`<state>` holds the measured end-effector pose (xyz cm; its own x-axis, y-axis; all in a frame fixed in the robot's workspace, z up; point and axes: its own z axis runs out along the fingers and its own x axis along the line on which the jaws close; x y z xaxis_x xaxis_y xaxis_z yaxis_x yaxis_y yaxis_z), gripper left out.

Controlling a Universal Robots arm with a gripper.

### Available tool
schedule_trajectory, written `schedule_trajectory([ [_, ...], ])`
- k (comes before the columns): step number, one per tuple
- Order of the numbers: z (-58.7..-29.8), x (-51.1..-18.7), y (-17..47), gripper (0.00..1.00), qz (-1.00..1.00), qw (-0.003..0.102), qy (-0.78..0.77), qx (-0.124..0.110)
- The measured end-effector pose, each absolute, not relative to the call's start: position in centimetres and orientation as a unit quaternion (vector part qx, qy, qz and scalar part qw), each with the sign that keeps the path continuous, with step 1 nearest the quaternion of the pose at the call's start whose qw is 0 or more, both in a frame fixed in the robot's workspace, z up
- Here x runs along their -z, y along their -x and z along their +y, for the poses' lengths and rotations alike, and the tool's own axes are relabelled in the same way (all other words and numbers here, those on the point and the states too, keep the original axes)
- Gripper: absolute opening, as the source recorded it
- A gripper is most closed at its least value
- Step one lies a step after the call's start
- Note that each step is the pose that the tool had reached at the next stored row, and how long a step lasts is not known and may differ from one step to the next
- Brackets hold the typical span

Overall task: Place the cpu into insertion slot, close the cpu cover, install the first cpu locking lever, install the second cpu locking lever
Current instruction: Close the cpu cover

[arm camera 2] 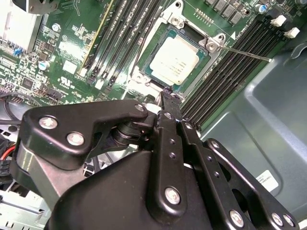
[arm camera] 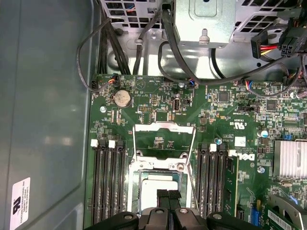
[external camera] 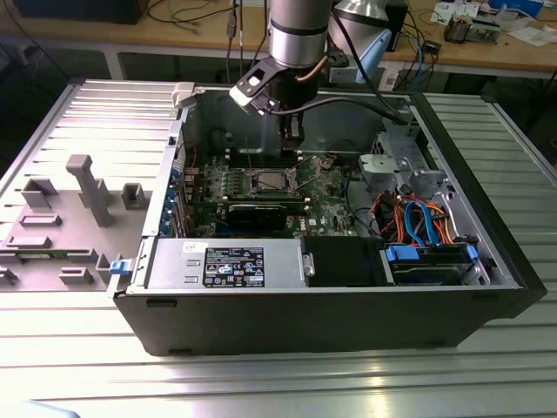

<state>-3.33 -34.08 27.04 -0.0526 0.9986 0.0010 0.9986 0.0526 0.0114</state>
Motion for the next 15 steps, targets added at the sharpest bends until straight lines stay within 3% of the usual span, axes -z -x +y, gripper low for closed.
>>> schedule_trajectory([
  [15,-34.08,-26.98,2.71,0.11,0.725,0.004,-0.688,-0.004],
])
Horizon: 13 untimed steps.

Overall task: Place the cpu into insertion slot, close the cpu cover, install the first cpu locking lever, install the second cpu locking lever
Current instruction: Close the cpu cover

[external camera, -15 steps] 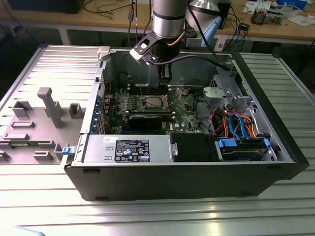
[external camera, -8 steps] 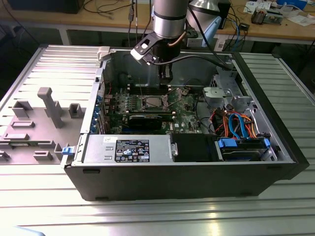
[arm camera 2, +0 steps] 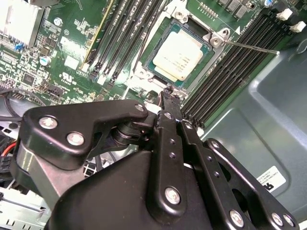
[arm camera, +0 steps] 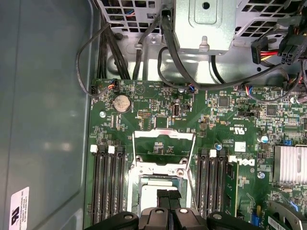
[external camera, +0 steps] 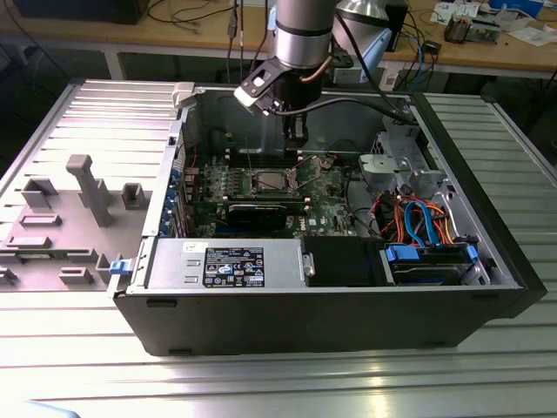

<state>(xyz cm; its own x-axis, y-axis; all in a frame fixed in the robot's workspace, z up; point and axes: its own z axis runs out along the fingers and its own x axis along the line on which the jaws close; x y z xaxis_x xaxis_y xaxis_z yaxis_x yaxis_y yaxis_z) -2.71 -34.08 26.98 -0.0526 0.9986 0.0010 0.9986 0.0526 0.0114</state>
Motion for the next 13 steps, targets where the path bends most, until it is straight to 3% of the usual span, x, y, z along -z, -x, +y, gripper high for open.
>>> schedule_trajectory([
  [13,-34.08,-26.94,2.36,0.11,0.725,0.004,-0.688,-0.005],
])
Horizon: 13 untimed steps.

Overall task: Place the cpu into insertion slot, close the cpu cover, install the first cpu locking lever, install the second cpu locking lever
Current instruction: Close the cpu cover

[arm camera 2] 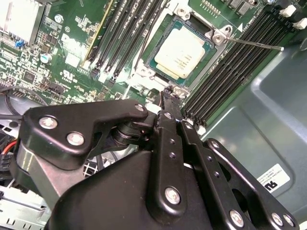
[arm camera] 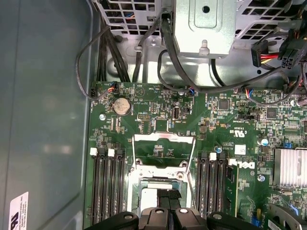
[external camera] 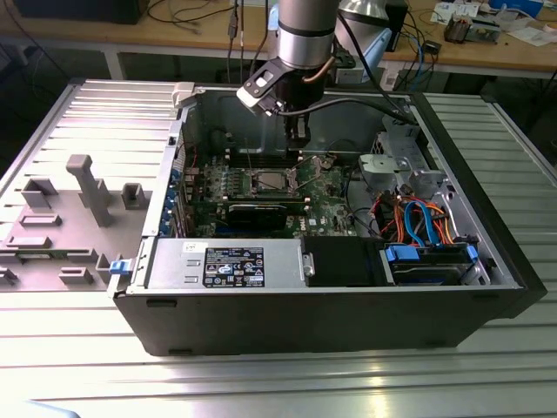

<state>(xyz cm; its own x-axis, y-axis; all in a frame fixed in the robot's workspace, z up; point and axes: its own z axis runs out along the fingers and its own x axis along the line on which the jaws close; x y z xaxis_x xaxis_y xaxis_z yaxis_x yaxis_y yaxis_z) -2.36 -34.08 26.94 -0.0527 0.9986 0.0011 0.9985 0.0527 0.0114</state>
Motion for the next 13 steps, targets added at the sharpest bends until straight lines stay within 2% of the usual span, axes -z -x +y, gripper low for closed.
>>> schedule_trajectory([
  [13,-34.08,-26.93,1.6,0.11,0.725,0.004,-0.688,-0.005],
])
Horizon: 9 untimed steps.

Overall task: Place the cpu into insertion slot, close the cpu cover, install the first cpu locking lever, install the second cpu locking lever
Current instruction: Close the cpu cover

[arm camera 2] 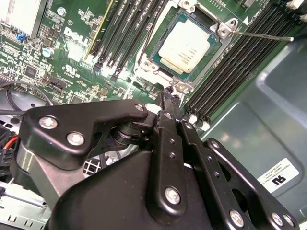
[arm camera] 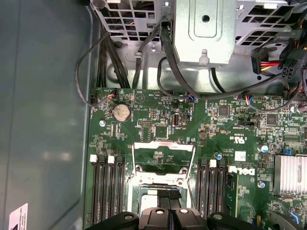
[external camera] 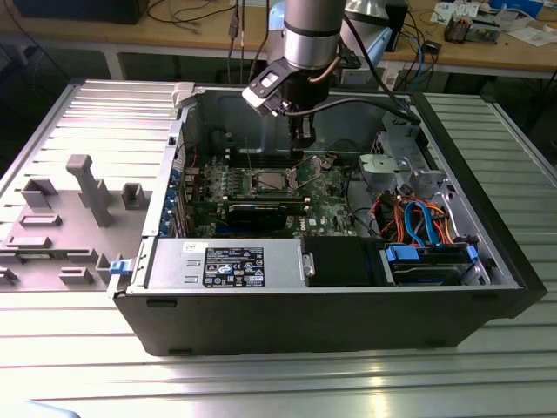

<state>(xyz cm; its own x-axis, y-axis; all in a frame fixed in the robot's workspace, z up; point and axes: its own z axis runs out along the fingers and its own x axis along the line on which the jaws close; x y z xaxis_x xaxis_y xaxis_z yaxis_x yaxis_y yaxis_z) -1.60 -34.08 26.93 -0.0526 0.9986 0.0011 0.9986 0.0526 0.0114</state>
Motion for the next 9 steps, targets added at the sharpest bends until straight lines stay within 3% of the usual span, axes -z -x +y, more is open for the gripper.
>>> schedule_trajectory([
  [9,-34.08,-26.93,1.31,0.11,0.725,0.004,-0.688,-0.005],
])
